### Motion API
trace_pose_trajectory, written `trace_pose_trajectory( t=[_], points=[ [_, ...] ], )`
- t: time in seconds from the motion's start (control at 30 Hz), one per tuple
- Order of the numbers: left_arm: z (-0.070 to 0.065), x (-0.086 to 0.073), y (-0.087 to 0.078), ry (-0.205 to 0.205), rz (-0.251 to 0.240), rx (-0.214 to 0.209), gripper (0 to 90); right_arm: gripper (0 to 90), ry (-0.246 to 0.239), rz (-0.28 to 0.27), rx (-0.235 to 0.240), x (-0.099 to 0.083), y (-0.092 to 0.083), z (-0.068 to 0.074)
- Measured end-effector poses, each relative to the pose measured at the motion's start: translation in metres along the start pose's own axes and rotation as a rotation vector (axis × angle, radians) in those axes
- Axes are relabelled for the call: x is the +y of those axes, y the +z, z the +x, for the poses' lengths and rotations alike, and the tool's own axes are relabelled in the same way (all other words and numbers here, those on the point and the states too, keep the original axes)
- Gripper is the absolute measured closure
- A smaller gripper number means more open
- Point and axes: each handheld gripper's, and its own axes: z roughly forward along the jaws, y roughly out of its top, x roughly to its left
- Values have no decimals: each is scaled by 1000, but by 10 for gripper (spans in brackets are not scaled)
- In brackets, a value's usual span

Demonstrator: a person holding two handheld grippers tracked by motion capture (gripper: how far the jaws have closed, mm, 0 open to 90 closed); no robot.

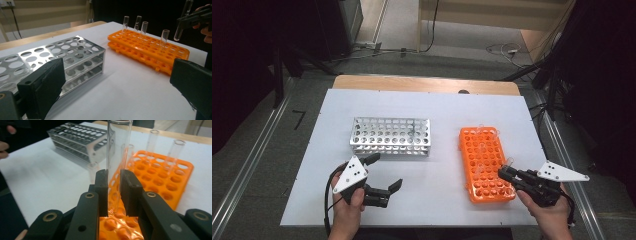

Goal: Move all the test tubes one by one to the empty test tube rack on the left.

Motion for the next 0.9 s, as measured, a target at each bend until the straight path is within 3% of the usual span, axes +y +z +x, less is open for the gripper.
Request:
trace_pose_trajectory(
  t=[0.27,0.53,0.67,0.9],
  points=[
    [-12,9,4,-3,-7,-33,17,744,-35,-1,62,7,5,21],
    [-30,17,12,7,9,-64,33,744,-68,14,131,11,22,45],
    [-38,20,17,-3,20,-68,95,744,-84,25,172,12,32,58],
    [-51,25,26,-16,42,-89,197,745,-106,52,203,11,46,72]
  ],
)
